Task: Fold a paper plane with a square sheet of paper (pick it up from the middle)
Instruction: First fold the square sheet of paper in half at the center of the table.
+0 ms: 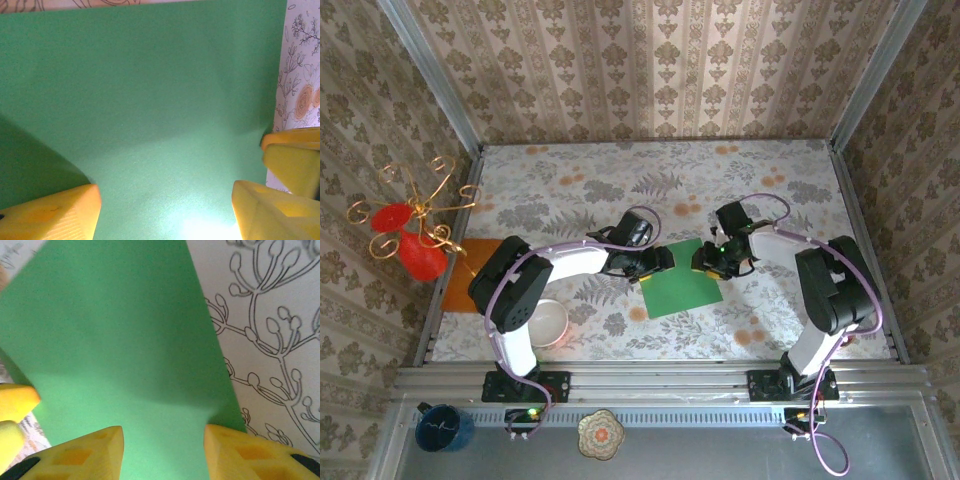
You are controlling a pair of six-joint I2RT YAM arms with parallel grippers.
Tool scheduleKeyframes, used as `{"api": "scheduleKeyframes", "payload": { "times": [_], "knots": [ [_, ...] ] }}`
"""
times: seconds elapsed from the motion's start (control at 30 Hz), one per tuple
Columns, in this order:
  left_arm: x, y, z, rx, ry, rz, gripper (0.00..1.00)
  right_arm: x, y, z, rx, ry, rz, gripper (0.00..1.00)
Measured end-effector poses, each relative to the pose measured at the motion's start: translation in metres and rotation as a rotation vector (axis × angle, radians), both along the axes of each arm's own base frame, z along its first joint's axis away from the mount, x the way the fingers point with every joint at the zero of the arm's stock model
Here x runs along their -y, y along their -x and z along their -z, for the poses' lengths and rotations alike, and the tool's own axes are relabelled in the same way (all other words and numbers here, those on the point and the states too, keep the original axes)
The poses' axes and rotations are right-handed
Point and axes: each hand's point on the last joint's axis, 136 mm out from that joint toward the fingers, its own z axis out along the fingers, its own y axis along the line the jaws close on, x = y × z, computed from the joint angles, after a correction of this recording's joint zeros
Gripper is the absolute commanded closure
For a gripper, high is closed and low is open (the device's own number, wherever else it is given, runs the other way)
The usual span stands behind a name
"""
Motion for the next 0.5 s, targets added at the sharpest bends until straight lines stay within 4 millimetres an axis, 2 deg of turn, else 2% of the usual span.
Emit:
{"api": "scheduleKeyframes", "payload": {
  "times": [0.33, 0.5],
  "knots": [
    [0.002, -0.002, -0.001, 0.003, 0.011, -0.005, 0.21, -0.011, -0.005, 0.0, 0.002, -0.058, 0.004, 0.57],
    [0.003, -0.004, -0.003, 0.012, 0.022, -0.009, 0.21, -0.021, -0.004, 0.0, 0.004, -0.107, 0.006, 0.6]
  ]
}}
